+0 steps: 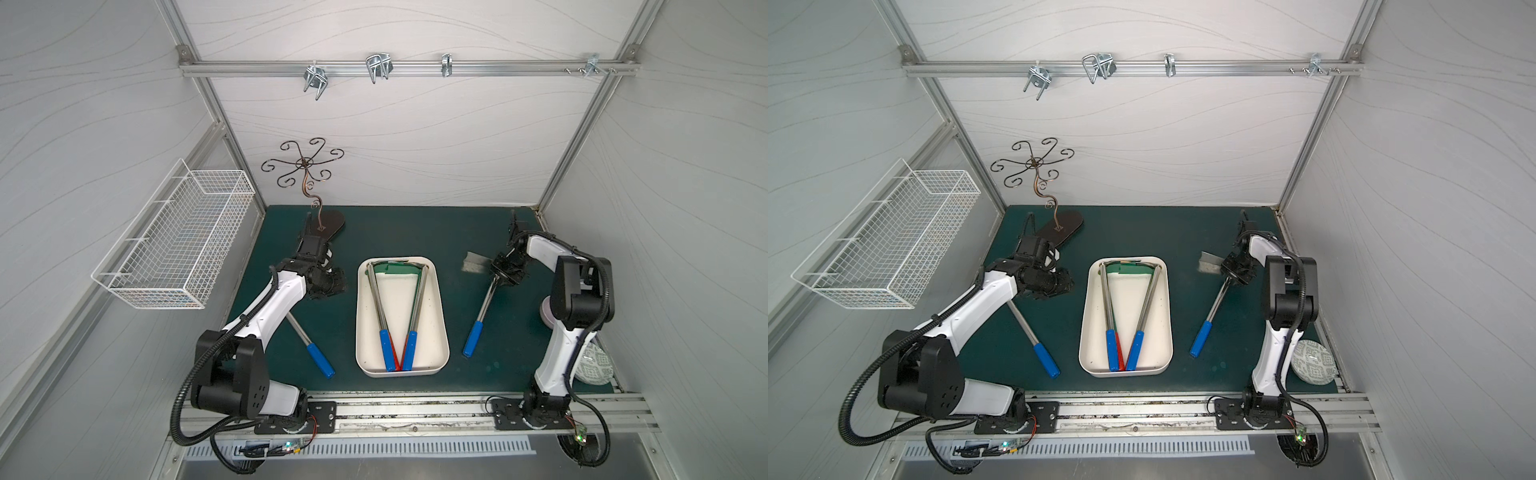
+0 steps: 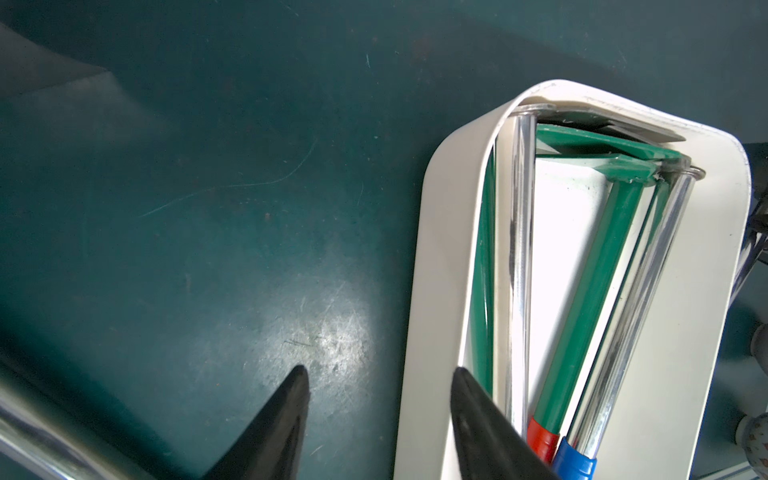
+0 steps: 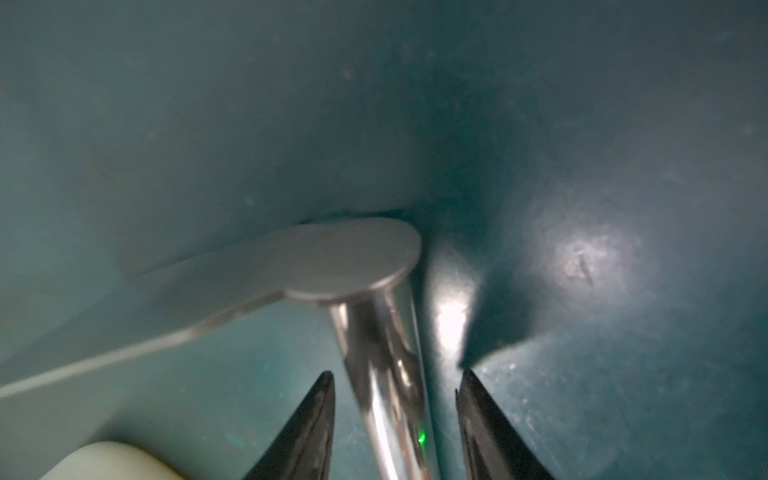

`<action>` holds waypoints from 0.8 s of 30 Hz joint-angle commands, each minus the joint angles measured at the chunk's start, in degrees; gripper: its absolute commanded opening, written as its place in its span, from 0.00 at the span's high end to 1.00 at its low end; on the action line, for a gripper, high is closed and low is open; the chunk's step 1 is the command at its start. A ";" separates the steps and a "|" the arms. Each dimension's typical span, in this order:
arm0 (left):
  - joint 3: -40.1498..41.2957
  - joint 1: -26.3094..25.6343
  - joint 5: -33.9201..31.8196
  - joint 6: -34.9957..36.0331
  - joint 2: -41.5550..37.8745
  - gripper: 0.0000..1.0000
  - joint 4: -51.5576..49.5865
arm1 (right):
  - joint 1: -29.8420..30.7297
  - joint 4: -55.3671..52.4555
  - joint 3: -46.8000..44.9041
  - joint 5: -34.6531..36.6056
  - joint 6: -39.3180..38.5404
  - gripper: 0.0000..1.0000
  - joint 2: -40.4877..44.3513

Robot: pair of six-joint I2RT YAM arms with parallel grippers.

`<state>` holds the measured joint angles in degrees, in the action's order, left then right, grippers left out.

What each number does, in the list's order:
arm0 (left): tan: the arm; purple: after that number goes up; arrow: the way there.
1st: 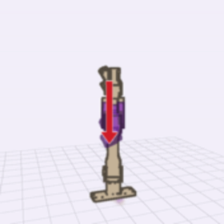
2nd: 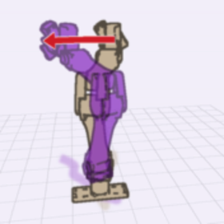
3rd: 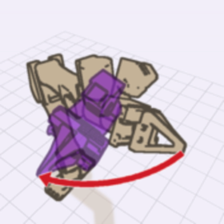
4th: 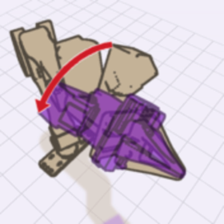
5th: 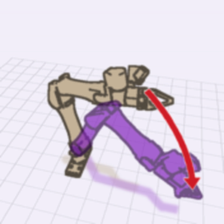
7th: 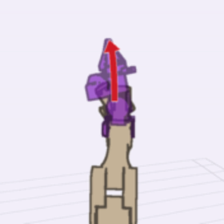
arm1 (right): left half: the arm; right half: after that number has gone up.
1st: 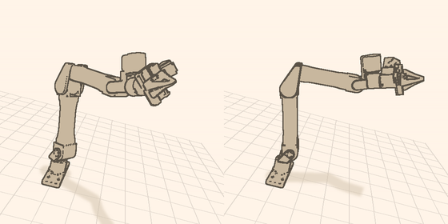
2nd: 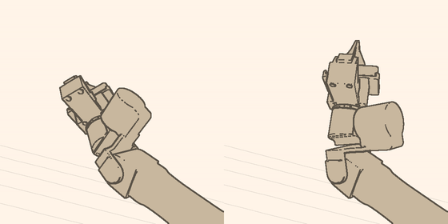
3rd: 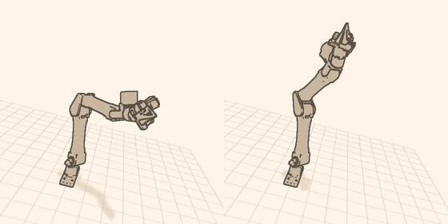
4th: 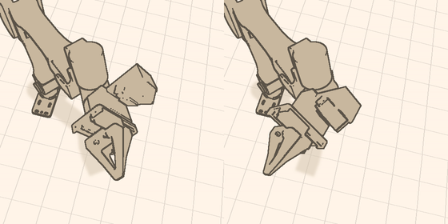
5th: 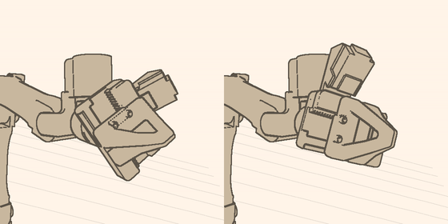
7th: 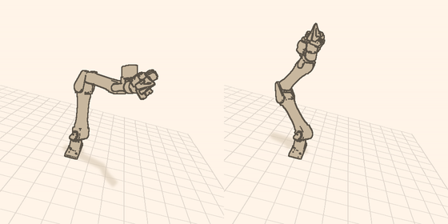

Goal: Put the small hoe into the storage box
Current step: Pick up the hoe from the center of the board.

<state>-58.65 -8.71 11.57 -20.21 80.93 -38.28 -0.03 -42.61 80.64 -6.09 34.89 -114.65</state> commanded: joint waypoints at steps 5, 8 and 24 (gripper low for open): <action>-0.03 0.42 0.85 0.34 -1.30 0.44 1.68 | -0.40 0.15 -0.40 1.25 -0.40 0.58 -1.97; -0.06 0.45 0.84 0.30 -1.30 0.44 1.70 | -0.32 0.60 -0.33 1.28 -0.74 0.62 -2.07; 0.03 0.62 0.99 0.16 -1.55 0.44 1.85 | 3.48 -6.94 4.75 7.67 -6.24 1.00 3.99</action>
<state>-58.35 -8.51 12.36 -20.23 80.75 -37.82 1.78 -44.97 82.50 -1.23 31.07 -114.69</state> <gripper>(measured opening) 0.565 0.251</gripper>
